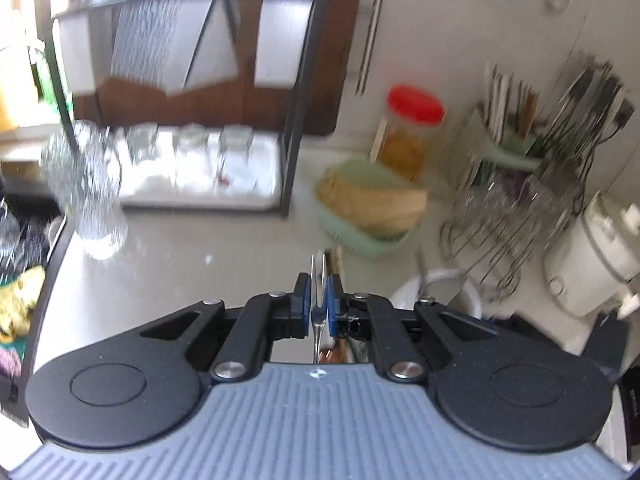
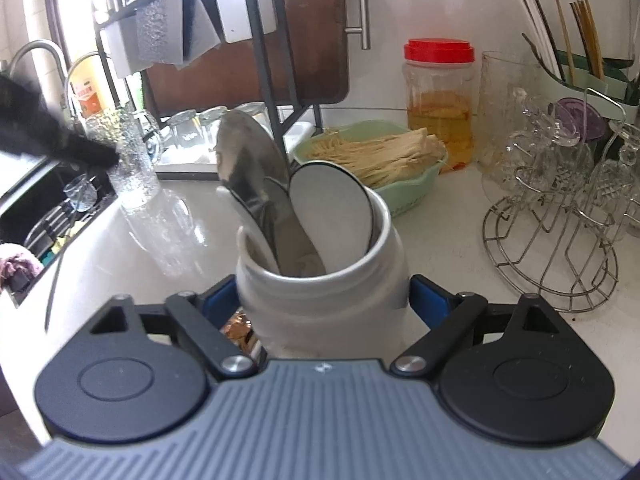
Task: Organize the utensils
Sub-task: 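Lift the metal fork with the left gripper and carry it to the mug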
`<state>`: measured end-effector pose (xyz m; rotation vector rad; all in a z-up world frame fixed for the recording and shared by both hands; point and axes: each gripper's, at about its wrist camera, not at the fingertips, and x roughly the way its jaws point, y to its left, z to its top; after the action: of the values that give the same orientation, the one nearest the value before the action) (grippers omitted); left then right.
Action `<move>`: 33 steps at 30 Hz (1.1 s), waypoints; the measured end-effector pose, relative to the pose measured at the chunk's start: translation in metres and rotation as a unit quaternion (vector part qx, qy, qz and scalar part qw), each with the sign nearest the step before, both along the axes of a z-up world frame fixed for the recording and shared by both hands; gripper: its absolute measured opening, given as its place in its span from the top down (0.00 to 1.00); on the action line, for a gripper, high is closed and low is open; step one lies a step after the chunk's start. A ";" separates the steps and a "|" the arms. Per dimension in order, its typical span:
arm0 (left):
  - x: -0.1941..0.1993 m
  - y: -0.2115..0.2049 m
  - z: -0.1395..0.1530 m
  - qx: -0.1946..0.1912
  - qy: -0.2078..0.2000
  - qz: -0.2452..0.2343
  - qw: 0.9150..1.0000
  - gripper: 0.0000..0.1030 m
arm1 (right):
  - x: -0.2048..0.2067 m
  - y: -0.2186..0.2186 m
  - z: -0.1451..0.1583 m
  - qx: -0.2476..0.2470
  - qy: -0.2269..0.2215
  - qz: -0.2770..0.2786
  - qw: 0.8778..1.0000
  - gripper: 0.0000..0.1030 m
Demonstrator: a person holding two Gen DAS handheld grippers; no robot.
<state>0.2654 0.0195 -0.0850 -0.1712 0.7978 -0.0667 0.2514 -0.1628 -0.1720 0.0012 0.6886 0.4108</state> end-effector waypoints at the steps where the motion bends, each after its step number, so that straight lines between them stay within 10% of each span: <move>1: 0.001 -0.002 0.008 -0.001 -0.010 -0.002 1.000 0.91 | 0.000 0.000 0.000 0.001 0.000 0.000 1.000 0.11; 16: 0.034 -0.069 0.066 0.003 -0.101 -0.080 0.992 0.91 | 0.000 -0.001 0.000 0.002 0.005 0.004 1.000 0.11; 33: 0.071 -0.105 0.018 -0.002 -0.093 -0.103 0.990 0.91 | -0.001 -0.002 0.000 0.006 0.004 0.007 1.000 0.11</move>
<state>0.3361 -0.0854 -0.0672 -0.0843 0.6265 -0.2766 0.2502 -0.1646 -0.1719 0.0089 0.6944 0.4275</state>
